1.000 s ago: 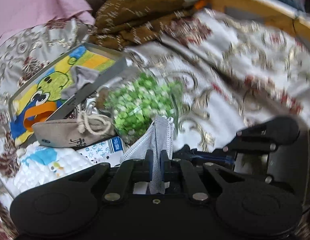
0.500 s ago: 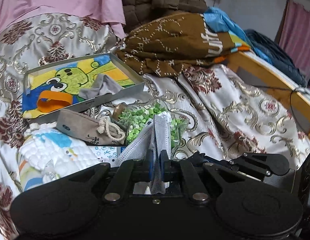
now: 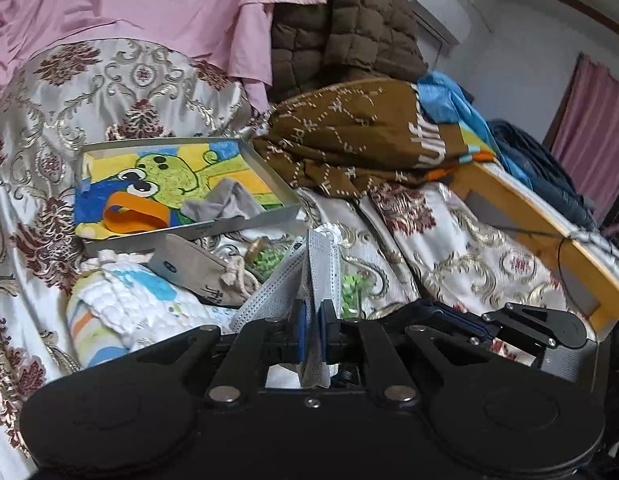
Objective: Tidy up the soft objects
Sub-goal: 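Carry the mask and black cloth into the tray while both tools open to release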
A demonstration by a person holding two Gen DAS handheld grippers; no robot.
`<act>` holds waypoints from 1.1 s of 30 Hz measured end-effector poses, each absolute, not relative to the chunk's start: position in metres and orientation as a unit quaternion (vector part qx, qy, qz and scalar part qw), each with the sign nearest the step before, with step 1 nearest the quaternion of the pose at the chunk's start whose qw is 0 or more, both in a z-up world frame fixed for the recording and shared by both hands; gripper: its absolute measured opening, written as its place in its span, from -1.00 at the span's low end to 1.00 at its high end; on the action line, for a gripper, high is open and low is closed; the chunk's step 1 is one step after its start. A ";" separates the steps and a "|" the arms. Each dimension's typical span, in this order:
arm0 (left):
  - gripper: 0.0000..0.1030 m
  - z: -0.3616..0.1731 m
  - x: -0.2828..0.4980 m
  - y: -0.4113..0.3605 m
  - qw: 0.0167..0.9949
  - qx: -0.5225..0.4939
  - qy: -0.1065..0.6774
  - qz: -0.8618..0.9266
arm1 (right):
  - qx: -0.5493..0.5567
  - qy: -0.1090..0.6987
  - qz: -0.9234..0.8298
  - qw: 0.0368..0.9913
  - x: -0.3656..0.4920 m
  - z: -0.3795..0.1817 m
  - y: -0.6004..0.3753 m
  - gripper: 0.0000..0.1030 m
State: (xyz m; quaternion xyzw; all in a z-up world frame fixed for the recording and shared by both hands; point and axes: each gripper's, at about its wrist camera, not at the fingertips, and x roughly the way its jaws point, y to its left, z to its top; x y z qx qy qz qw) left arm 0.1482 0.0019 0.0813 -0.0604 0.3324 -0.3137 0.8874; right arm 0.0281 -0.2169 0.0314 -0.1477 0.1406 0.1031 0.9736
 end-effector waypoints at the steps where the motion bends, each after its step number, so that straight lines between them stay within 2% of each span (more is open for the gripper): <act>1: -0.86 0.083 0.150 0.006 0.888 -0.066 0.332 -0.311 | -0.148 0.141 0.107 0.973 0.029 0.037 -0.216 -0.98; 10: -0.86 0.132 0.194 0.040 0.906 -0.052 0.314 -0.278 | -0.166 0.112 0.171 0.965 0.080 0.104 -0.199 -0.98; 18: -0.86 0.163 0.268 0.052 0.930 -0.047 0.280 -0.233 | -0.166 0.090 0.221 0.957 0.188 0.157 -0.182 -0.98; 25: -0.86 0.136 0.332 0.057 0.936 -0.077 0.296 -0.174 | -0.147 0.123 0.186 0.964 0.304 0.165 -0.166 -0.98; 33: -0.85 0.085 0.384 0.047 0.928 -0.089 0.317 -0.177 | -0.126 0.194 0.125 0.965 0.387 0.134 -0.169 -0.98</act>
